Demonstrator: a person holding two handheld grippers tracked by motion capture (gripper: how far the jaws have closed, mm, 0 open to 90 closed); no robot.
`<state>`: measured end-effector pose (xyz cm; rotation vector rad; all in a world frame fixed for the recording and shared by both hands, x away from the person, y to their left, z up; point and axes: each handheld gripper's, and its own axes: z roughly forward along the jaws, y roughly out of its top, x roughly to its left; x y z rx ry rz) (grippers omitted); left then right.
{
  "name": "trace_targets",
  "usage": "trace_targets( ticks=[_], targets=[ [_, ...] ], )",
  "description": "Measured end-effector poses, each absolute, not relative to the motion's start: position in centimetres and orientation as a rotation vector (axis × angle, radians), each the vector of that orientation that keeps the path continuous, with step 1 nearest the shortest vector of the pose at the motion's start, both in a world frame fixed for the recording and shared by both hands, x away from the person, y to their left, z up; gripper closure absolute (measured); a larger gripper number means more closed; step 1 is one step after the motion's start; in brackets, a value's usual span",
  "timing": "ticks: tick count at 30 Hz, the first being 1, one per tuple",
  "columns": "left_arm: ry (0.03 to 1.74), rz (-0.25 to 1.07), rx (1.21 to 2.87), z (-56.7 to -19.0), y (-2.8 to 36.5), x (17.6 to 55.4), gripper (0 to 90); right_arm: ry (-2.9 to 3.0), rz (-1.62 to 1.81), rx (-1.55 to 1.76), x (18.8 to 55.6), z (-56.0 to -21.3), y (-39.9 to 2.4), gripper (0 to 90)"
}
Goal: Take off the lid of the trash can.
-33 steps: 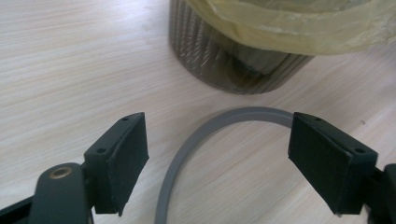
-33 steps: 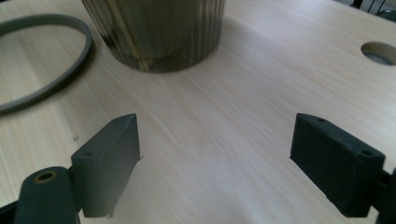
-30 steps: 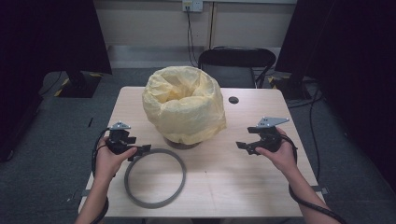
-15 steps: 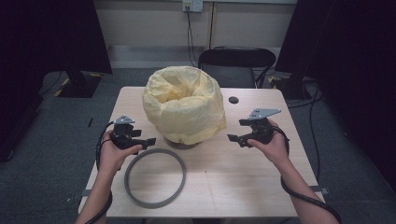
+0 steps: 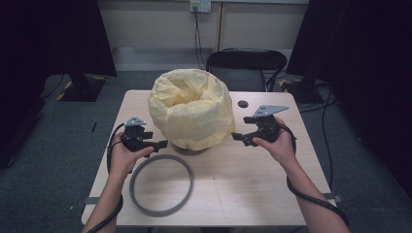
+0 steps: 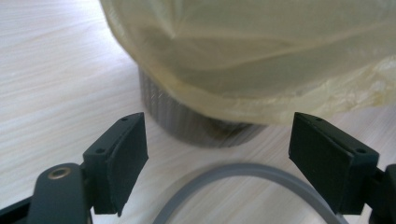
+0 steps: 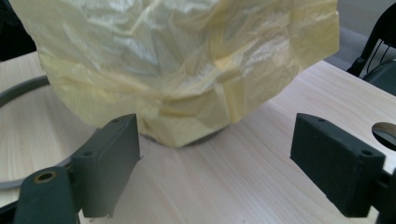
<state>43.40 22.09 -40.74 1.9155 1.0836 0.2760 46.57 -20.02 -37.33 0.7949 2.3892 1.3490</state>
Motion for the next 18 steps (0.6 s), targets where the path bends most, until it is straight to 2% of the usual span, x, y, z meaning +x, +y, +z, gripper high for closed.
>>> trace_targets(
  ticks=[18],
  targets=[
    [1.008,0.300,1.865,-40.4,20.6,44.5,18.9,2.392,1.372,0.774,47.1,-36.4,-19.1,14.6]
  ],
)
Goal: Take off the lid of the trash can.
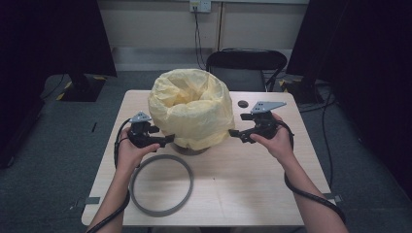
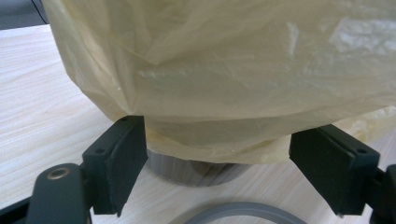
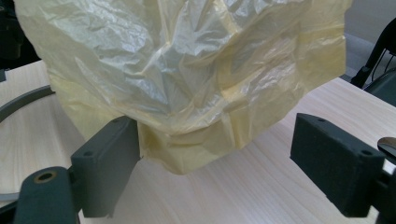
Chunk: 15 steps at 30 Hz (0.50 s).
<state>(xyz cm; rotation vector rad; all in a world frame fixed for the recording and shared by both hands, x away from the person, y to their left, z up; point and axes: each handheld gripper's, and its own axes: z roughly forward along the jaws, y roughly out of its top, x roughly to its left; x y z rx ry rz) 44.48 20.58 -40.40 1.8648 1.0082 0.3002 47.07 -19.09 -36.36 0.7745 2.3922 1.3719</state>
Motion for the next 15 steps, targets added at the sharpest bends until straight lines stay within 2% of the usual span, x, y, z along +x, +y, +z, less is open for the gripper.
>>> trace_targets(
  ticks=[9,11,13,15],
  targets=[
    [0.943,0.322,1.870,-40.3,20.2,44.7,20.9,2.393,1.393,0.766,47.4,-36.3,-18.1,14.6],
    [0.909,0.325,1.888,-40.2,20.2,44.5,27.7,2.396,1.407,0.766,47.4,-36.3,-17.9,14.6],
    [0.906,0.331,1.900,-40.2,20.2,44.4,30.1,2.405,1.409,0.757,47.5,-36.3,-17.7,14.5],
    [0.914,0.323,1.914,-40.0,20.3,44.3,40.2,2.410,1.413,0.754,47.5,-36.3,-17.5,14.6]
  ],
)
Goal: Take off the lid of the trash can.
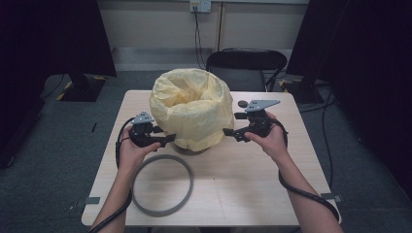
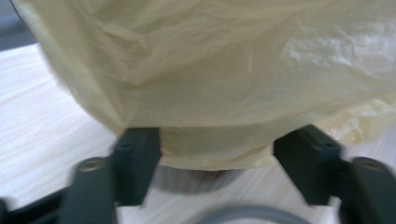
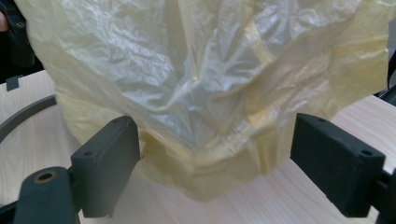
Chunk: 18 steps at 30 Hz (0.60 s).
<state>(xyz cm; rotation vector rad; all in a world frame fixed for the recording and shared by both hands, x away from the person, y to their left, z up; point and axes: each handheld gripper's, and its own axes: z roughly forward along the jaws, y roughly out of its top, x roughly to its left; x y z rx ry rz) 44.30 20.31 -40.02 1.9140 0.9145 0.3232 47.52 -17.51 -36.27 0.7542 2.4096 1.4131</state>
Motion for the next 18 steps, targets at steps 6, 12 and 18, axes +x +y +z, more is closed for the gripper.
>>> trace_targets(
  ticks=[6,12,18],
  targets=[
    [0.927,0.299,1.920,-39.6,20.6,44.0,65.1,2.396,1.441,0.755,47.8,-36.0,-17.0,14.6],
    [0.908,0.310,1.948,-38.9,20.3,43.7,82.8,2.402,1.421,0.719,48.0,-35.4,-16.1,17.5],
    [0.915,0.301,1.944,-38.0,20.7,43.4,89.4,2.387,1.416,0.710,48.4,-34.9,-15.1,17.8]
  ],
)
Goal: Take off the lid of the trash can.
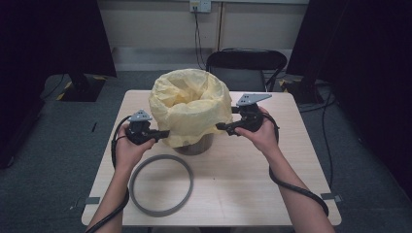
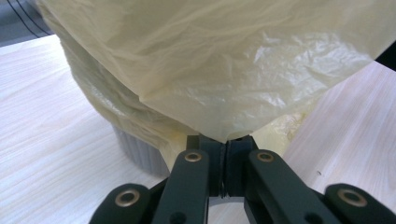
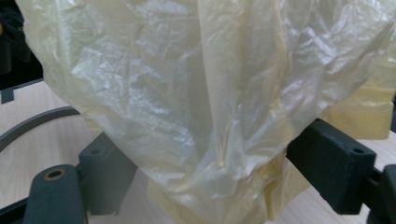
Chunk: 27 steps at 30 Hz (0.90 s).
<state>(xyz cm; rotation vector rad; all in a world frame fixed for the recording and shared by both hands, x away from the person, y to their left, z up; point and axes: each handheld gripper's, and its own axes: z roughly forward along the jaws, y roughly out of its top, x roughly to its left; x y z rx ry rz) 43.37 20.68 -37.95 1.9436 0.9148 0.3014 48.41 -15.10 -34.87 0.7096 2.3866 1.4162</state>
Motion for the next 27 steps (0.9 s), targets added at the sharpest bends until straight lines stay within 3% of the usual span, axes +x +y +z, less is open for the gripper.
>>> trace_targets(
  ticks=[4,5,7,9,12,16,22,27],
  targets=[
    [0.910,0.299,1.943,-37.5,21.0,43.1,89.7,2.390,1.433,0.724,48.8,-34.8,-14.7,20.8],
    [0.922,0.290,1.932,-37.3,21.2,43.0,89.8,2.400,1.451,0.717,48.9,-34.8,-14.5,28.6],
    [0.921,0.291,1.929,-37.2,21.4,42.9,89.8,2.401,1.472,0.720,48.9,-34.7,-14.4,35.6],
    [0.929,0.290,1.922,-37.1,21.6,42.8,89.9,2.437,1.483,0.734,49.0,-34.8,-14.2,37.6],
    [0.930,0.287,1.919,-36.9,21.6,42.8,90.0,2.455,1.457,0.717,48.9,-34.8,-14.5,58.9],
    [0.925,0.281,1.913,-36.5,21.4,42.7,90.0,2.472,1.499,0.730,49.0,-34.7,-14.8,76.2],
    [0.926,0.290,1.899,-35.0,21.5,42.3,90.0,2.463,1.468,0.669,48.4,-33.2,-14.8,84.6],
    [0.923,0.301,1.886,-33.5,21.7,42.0,90.0,2.444,1.472,0.642,47.9,-32.1,-15.0,86.3]
  ],
)
